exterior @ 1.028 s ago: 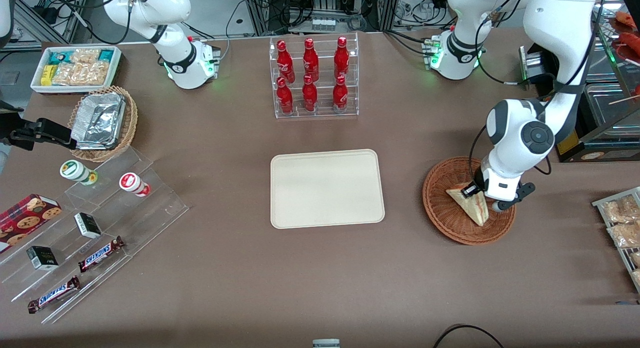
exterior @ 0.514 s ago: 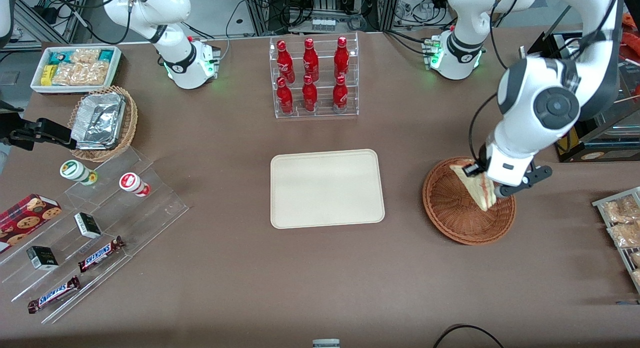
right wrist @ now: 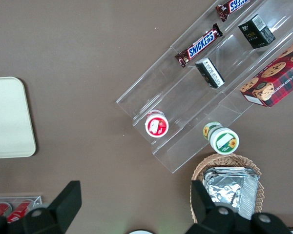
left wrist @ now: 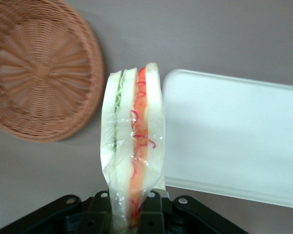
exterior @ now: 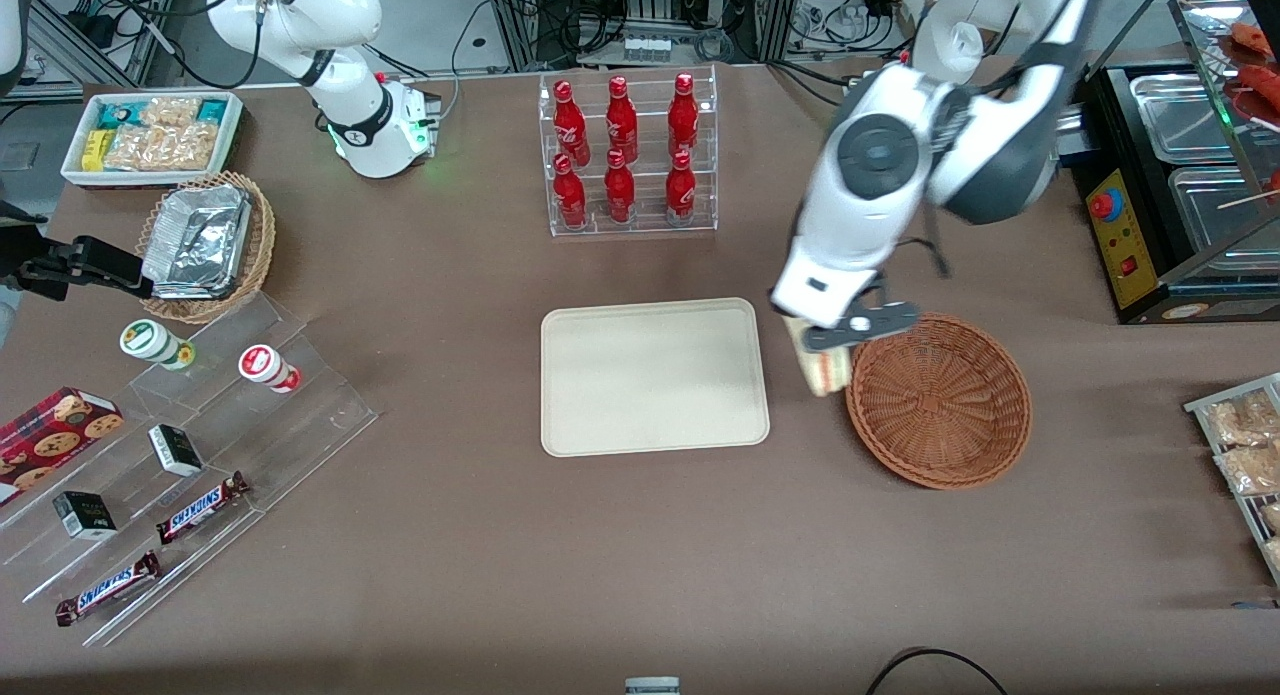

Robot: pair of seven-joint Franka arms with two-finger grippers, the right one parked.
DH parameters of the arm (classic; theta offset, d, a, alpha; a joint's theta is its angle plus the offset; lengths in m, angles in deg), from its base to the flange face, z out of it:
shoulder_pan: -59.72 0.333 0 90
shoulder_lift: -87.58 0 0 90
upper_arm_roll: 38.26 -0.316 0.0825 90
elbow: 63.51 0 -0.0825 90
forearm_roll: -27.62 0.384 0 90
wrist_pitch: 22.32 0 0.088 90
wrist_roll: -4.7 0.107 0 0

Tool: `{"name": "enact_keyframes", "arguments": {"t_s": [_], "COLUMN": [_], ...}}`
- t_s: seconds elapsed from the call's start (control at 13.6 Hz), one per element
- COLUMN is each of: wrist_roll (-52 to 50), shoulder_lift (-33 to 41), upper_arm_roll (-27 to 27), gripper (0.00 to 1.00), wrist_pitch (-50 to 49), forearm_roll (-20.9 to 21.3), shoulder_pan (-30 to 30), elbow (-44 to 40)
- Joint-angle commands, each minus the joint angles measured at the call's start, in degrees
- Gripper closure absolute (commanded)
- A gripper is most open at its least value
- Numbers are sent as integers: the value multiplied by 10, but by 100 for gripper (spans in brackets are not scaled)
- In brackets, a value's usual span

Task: Place sandwich from basket to tray
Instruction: 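Carry the sandwich with the left gripper over the cream tray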

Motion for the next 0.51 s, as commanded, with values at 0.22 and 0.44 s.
{"name": "enact_keyframes", "arguments": {"t_s": [0.22, 0.44], "wrist_roll": [-74, -85], "shoulder_lift": [-182, -226], "upper_arm_roll": [-9, -9], "gripper": [100, 100], "wrist_pitch": [7, 62], "forearm_roll": [15, 30], "shoulder_pan": [-92, -115], "elbow": [-170, -182]}}
